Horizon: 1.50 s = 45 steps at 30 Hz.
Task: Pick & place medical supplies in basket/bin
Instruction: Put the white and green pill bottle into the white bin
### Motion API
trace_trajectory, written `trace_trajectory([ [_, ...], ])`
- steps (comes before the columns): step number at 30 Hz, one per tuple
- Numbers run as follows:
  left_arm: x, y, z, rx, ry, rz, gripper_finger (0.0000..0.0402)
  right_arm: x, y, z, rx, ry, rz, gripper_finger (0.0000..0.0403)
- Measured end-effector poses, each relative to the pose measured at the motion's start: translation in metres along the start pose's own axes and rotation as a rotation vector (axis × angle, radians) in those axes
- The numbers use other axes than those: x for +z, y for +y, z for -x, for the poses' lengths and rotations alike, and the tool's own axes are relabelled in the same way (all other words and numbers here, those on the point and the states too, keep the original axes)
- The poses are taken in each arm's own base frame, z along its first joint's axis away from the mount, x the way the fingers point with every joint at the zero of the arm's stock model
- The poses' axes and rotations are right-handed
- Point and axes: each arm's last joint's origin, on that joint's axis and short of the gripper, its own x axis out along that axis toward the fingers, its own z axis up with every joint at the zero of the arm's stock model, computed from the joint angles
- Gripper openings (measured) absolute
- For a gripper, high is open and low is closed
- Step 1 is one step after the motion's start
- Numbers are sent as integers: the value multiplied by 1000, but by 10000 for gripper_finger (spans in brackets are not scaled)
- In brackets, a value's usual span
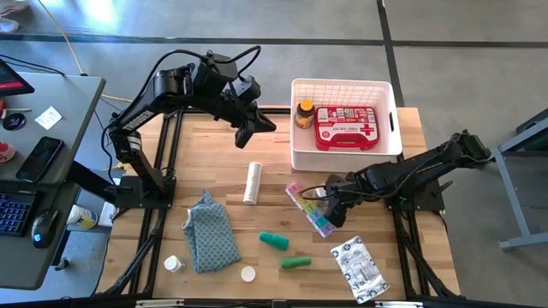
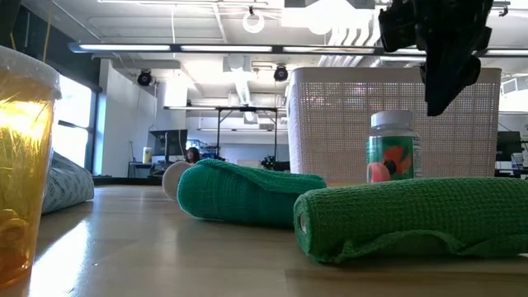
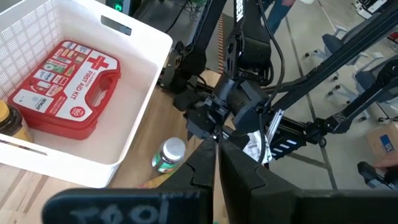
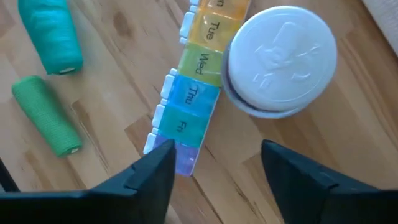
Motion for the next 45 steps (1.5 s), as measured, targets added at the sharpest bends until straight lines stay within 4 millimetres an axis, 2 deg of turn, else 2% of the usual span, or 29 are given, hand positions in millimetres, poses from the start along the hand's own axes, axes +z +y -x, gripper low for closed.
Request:
trace_trajectory([
  [7,0,0,0,0,0,0,58,8,-7,0,-48,-56,-53,282],
  [11,0,0,0,1,0,0,58,16,-13,0,-98,-126,-116,294],
  [17,-1,0,0,3,7,-2,58,31,-15,0,-73,-227,-145,312],
  [21,-4,2,0,27,35,-25,58,36,-20,-6,-99,-217,-170,325],
  [32,-7,4,0,67,65,-14,58,40,-17,-31,-85,-94,-177,330],
  [45,-7,4,0,66,65,-8,58,38,-17,-32,-70,-50,-199,330],
])
